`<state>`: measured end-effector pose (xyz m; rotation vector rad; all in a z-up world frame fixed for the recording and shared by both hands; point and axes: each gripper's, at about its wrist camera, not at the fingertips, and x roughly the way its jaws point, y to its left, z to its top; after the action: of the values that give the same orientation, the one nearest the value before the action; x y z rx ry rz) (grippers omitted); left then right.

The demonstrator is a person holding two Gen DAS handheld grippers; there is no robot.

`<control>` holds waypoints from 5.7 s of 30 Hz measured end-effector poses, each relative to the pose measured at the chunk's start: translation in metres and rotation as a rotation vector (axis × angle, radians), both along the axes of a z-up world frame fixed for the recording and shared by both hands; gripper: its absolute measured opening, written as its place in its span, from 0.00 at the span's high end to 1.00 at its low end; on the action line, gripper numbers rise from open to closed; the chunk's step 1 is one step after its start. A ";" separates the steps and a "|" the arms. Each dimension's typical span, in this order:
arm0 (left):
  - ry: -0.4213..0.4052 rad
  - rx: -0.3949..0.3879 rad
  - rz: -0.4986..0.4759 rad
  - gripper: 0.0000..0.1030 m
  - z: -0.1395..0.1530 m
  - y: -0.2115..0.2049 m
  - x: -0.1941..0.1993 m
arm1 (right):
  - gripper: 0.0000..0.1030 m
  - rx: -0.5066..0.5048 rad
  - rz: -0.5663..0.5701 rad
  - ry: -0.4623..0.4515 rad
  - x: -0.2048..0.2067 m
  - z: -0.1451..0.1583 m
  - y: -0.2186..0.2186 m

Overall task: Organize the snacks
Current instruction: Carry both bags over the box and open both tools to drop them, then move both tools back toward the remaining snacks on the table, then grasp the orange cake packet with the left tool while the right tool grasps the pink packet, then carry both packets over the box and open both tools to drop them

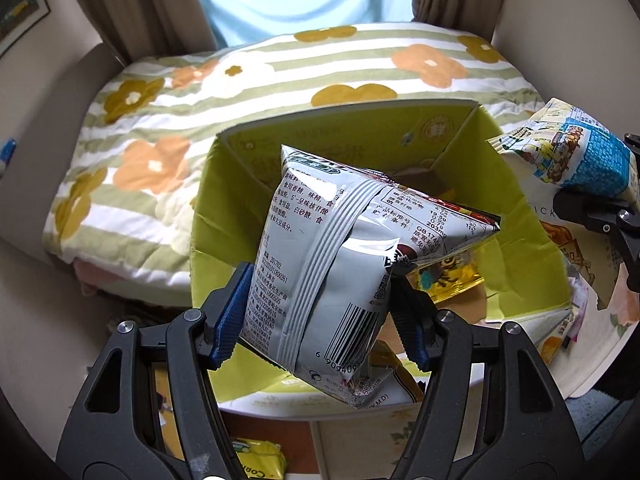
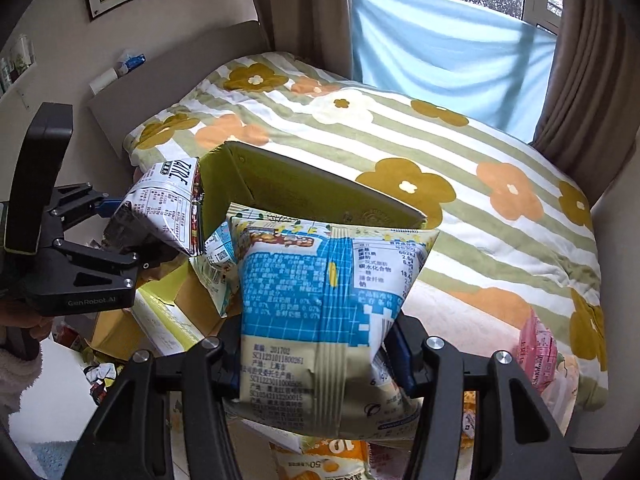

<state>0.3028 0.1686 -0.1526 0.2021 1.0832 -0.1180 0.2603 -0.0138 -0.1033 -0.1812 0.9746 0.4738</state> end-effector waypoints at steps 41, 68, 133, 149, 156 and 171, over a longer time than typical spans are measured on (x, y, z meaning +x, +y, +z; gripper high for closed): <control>-0.007 -0.166 0.086 0.00 -0.014 0.037 -0.048 | 0.00 0.047 -0.120 0.133 -0.008 -0.043 0.026; -0.081 -0.263 -0.010 0.00 0.017 -0.108 -0.126 | 0.00 0.029 -0.149 -0.060 -0.082 0.018 -0.146; 0.137 -0.227 -0.194 0.38 -0.122 -0.200 -0.141 | 0.07 -0.019 0.057 0.180 -0.098 -0.183 -0.166; 0.125 -0.250 -0.154 0.38 -0.104 -0.203 -0.148 | 0.43 -0.026 0.064 0.163 -0.109 -0.160 -0.167; 0.101 -0.273 -0.121 0.38 -0.078 -0.214 -0.159 | 0.44 -0.002 0.047 0.150 -0.125 -0.140 -0.188; -0.092 -0.280 -0.041 0.38 -0.009 -0.215 -0.168 | 0.44 0.033 0.004 0.032 -0.133 -0.072 -0.210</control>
<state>0.1349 -0.0461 -0.1611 -0.0222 0.9594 -0.2924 0.1269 -0.2239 -0.1751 -0.1464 0.9969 0.4971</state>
